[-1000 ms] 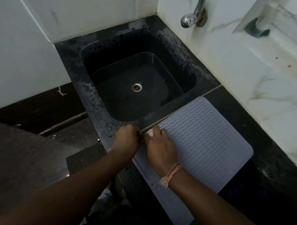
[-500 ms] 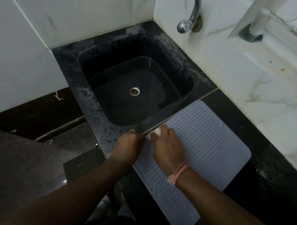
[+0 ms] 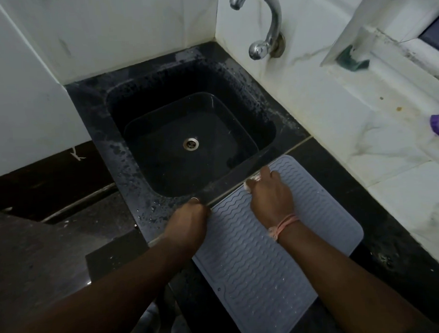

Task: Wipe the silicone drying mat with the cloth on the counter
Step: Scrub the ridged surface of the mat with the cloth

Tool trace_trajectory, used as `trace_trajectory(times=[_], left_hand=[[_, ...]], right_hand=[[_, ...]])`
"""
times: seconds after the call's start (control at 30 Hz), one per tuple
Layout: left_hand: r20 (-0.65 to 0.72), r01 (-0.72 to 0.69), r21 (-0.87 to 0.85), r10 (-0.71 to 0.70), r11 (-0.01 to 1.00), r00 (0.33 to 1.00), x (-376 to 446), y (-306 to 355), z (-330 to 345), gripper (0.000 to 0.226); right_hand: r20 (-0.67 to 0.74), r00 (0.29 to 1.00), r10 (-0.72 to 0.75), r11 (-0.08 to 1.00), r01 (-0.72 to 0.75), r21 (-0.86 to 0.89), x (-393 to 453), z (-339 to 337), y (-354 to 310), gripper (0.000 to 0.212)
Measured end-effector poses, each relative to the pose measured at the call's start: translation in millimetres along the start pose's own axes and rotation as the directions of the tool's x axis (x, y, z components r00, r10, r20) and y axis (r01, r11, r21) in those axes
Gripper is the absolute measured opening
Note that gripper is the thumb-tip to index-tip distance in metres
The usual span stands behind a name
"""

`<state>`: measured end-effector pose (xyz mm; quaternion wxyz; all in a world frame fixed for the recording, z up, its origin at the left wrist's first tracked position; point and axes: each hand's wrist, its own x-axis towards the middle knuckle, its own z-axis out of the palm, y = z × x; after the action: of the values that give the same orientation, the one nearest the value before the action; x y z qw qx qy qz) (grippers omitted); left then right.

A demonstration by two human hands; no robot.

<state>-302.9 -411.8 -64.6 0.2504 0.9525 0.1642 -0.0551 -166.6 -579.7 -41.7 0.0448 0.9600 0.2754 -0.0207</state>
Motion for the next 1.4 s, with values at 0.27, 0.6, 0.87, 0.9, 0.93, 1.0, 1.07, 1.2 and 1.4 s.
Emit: trace_trajectory(times=[0.27,0.6,0.87,0.9,0.93,1.0,1.07,1.2,1.4], left_hand=[[0.028,-0.046,0.000,0.046,0.999,0.999,9,17,-3,0.026],[0.074,-0.002,0.053,-0.002,0.999,0.997,25,27,-5,0.024],[0.143,-0.072,0.102,0.057,0.992,0.988,47,63,-2,0.021],[0.158,-0.091,0.111,0.073,0.990,0.985,47,62,0,0.023],[0.174,-0.117,0.110,0.097,0.987,0.980,47,60,2,0.026],[0.204,-0.138,0.088,0.117,0.987,0.972,48,59,4,0.029],[0.207,-0.131,0.088,0.110,0.987,0.972,50,58,5,0.028],[0.203,-0.152,0.120,0.126,0.981,0.971,56,57,9,0.026],[0.205,-0.170,0.158,0.136,0.973,0.969,63,63,11,0.022]], right_hand=[[-0.025,0.993,-0.116,0.985,0.118,0.126,-33,13,-41,0.029],[-0.003,0.987,0.160,0.987,-0.160,0.008,32,13,51,0.030],[-0.029,0.999,0.037,0.992,-0.033,0.122,-16,20,-17,0.022],[-0.037,0.999,0.031,0.993,-0.027,0.114,-12,21,-12,0.024],[-0.046,0.999,0.020,0.994,-0.015,0.109,-7,22,-4,0.027],[-0.050,0.999,0.006,0.994,-0.001,0.113,6,23,21,0.032],[-0.050,0.998,0.027,0.995,-0.022,0.097,25,25,50,0.032],[-0.002,0.991,0.134,0.991,-0.134,-0.021,61,18,84,0.035],[-0.048,0.992,0.120,0.990,-0.116,0.078,23,9,27,0.022]])
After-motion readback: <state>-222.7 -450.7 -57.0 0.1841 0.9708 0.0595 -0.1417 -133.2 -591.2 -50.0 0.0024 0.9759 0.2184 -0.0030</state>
